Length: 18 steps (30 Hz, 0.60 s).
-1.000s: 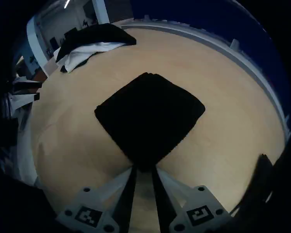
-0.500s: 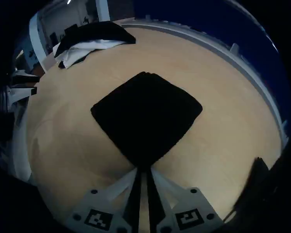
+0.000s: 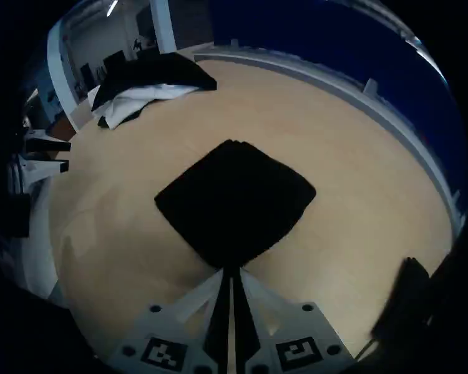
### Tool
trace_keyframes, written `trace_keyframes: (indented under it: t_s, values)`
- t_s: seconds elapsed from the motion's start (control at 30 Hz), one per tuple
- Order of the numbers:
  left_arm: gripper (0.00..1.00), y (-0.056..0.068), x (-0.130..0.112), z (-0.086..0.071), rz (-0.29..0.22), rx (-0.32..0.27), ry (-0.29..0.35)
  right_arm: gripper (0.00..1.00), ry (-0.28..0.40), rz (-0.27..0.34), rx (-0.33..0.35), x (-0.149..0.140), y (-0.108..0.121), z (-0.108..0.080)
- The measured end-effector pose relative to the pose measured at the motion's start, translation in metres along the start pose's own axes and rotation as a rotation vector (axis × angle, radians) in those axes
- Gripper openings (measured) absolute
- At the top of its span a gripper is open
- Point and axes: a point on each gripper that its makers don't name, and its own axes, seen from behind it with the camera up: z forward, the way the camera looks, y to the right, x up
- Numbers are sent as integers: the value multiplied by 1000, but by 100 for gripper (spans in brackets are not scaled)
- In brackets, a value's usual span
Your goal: Fold towel
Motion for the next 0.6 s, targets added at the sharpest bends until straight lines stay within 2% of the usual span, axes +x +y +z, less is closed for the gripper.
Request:
trace_keyframes:
  t_s: [0.2, 0.4, 0.6]
  values:
    - [85, -1, 8, -3, -4, 3, 17, 3, 96, -8, 3, 48, 2, -31]
    - [85, -1, 13, -6, -7, 2, 32, 3, 184, -33, 0, 97, 5, -70]
    - [85, 1, 17, -9, -11, -1, 44, 2, 247, -38, -13, 130, 17, -109]
